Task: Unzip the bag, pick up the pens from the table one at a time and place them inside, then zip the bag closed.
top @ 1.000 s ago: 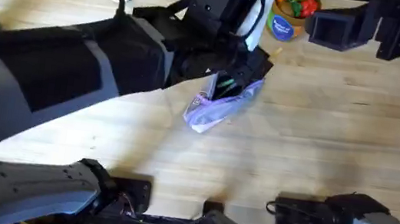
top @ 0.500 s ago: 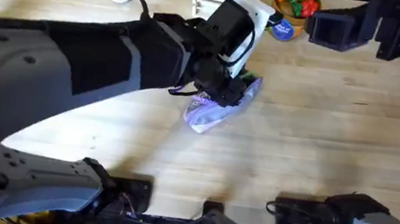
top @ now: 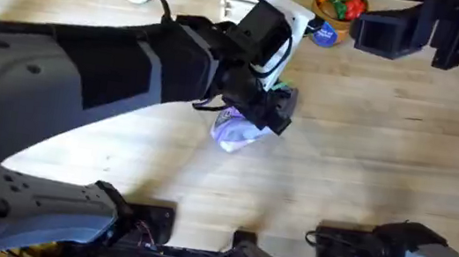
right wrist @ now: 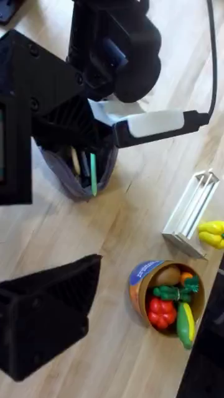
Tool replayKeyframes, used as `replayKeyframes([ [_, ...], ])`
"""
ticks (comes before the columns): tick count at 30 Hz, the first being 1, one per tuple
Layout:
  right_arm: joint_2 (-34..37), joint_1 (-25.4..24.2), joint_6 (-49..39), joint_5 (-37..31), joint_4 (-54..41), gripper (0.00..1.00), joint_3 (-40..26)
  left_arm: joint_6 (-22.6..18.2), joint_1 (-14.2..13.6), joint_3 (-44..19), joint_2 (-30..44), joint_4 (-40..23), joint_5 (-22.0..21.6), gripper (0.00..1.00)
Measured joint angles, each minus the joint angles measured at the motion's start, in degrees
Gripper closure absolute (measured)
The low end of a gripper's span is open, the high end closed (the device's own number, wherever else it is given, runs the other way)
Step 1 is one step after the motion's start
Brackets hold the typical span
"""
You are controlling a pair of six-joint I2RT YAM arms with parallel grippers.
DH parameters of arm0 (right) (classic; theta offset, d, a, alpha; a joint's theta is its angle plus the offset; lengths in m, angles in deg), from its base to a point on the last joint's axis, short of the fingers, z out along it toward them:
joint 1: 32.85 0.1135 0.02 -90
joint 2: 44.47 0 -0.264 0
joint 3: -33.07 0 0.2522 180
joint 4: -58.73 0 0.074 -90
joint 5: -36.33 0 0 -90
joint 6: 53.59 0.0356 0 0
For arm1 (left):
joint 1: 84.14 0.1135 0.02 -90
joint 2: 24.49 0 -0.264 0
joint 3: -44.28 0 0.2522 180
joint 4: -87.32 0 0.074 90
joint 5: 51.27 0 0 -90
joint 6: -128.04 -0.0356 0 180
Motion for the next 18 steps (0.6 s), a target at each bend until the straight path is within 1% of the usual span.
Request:
replayKeyframes([
  [1, 0.01, 0.0, 0.0, 0.0, 0.02, 0.003, 0.0, 0.0, -0.02, 0.0, -0.02, 0.1, 0.04, 0.116],
  [2, 0.02, 0.0, 0.0, 0.0, 0.02, 0.003, 0.0, 0.14, -0.07, 0.0, -0.03, 0.18, 0.14, 0.041],
  [3, 0.0, 0.0, 0.0, 0.0, 0.02, 0.003, 0.0, 0.13, -0.07, 0.0, -0.04, 0.28, 0.17, 0.017],
  [7, 0.02, 0.0, 0.0, 0.0, 0.0, 0.003, 0.0, 0.0, -0.04, -0.02, -0.5, 0.35, -0.02, 0.008],
  [10, 0.0, 0.0, 0.0, 0.0, 0.01, 0.003, 0.0, 0.01, 0.0, -1.38, -3.95, -1.19, 0.04, 0.008],
  [14, 0.0, 0.0, 0.0, 0.0, 0.0, 0.003, 0.0, 0.0, 0.05, -3.37, -10.39, -3.12, 0.04, 0.007],
  [18, 0.0, 0.0, 0.0, 0.0, 0.0, 0.003, 0.0, 0.0, 1.02, -4.15, -18.41, -6.68, 0.02, 0.007],
])
